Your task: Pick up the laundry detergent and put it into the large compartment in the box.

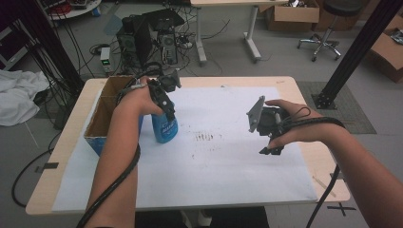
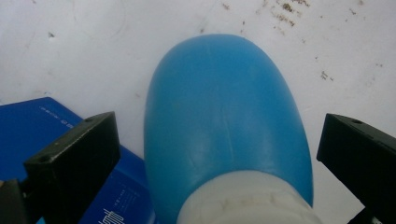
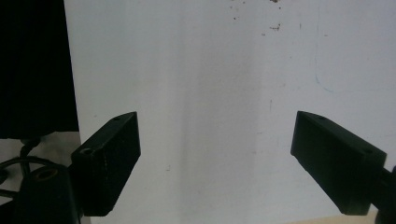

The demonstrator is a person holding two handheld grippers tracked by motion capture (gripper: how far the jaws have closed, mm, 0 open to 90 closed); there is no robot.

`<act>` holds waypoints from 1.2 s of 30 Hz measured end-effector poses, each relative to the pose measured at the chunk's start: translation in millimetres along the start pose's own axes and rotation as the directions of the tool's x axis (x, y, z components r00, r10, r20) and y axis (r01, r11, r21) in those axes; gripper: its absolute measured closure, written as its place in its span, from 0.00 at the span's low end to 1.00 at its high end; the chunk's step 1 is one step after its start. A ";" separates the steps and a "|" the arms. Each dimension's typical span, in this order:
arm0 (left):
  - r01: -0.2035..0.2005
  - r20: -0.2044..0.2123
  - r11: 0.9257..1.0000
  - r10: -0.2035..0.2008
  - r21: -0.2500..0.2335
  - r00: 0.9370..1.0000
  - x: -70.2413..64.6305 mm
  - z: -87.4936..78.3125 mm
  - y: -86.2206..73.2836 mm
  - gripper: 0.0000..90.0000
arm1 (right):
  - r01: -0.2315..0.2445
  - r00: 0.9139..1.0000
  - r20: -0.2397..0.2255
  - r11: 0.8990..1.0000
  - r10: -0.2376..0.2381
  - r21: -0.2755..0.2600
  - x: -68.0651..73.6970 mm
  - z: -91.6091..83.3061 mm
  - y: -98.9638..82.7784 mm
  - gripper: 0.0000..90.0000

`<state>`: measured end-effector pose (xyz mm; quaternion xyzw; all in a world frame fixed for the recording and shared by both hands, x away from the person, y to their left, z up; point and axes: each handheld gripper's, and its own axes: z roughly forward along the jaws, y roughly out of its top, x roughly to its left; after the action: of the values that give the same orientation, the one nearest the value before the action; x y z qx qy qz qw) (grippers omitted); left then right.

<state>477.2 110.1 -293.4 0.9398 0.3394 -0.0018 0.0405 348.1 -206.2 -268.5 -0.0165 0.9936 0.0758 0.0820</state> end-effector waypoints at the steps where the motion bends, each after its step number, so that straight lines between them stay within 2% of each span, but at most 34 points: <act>1: 0.000 -0.004 1.000 0.000 0.000 1.000 0.0 -0.1 0.1 0.01 | 0.000 1.000 0.000 1.000 0.000 0.000 -0.1 0.2 0.1 0.18; 8: 0.017 -0.016 1.000 -0.017 -0.004 1.000 -0.8 0.7 1.3 0.09 | 0.000 1.000 -0.003 1.000 0.000 -0.003 -0.8 1.7 0.5 0.18; 13: 0.018 0.000 1.000 -0.018 -0.007 1.000 -2.3 0.5 2.3 0.17 | 0.000 1.000 -0.006 1.000 0.000 -0.004 -1.1 3.5 0.2 0.18; 21: 0.038 -0.006 0.999 -0.039 -0.007 0.999 -3.4 -2.2 3.3 0.18 | -0.008 1.000 -0.006 1.000 0.008 -0.009 -1.3 4.2 -1.0 0.18; 29: 0.042 -0.007 0.999 -0.042 0.003 0.999 -4.8 -5.2 3.8 0.27 | -0.010 1.000 -0.004 1.000 0.010 -0.014 -0.8 4.7 -0.9 0.18; 36: 0.046 -0.009 0.999 -0.046 0.011 0.999 -5.5 -2.6 4.1 0.30 | -0.011 1.000 -0.002 1.000 0.011 -0.013 -0.3 3.5 -2.2 0.18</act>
<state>475.5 103.6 -290.4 0.9319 0.3612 -0.0005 0.0334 349.1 -207.9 -272.1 -0.0114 0.9933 0.0824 0.0806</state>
